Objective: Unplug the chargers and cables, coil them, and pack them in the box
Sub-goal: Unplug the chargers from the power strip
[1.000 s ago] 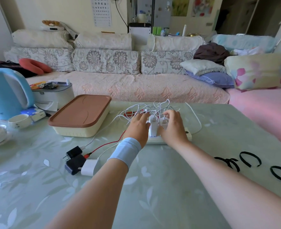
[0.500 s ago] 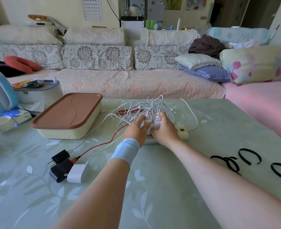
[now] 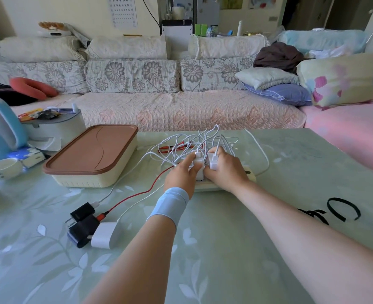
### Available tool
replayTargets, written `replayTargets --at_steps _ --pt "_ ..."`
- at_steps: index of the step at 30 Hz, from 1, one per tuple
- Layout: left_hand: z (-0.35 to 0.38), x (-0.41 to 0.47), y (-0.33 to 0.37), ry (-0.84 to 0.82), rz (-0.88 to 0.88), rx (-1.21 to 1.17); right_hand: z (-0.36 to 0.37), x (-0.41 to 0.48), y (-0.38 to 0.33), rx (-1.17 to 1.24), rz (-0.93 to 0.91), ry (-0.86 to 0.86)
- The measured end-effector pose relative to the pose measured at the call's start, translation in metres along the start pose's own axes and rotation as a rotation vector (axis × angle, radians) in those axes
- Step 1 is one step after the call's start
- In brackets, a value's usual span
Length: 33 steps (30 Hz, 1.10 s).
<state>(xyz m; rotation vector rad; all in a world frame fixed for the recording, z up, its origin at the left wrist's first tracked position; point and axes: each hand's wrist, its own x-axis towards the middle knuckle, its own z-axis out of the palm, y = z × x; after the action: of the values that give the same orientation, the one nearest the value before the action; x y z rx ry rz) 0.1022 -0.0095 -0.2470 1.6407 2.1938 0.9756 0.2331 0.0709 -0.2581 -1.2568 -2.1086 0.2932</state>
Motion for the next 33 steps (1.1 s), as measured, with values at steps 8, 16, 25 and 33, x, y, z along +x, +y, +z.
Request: replayTargets --at_steps 8,16,25,33 --pt "0.001 0.0 -0.003 0.0 0.022 0.026 0.0 -0.004 -0.001 0.035 -0.045 0.031" --pt "-0.004 -0.006 0.001 -0.007 0.043 0.035 -0.001 -0.005 -0.001 0.041 -0.129 0.084" --pt "0.0 -0.002 -0.004 -0.017 0.037 0.023 -0.025 0.012 -0.02 0.315 0.018 0.405" --pt "-0.008 -0.003 -0.003 -0.107 0.071 -0.164 -0.032 0.006 -0.038 0.337 0.136 0.086"
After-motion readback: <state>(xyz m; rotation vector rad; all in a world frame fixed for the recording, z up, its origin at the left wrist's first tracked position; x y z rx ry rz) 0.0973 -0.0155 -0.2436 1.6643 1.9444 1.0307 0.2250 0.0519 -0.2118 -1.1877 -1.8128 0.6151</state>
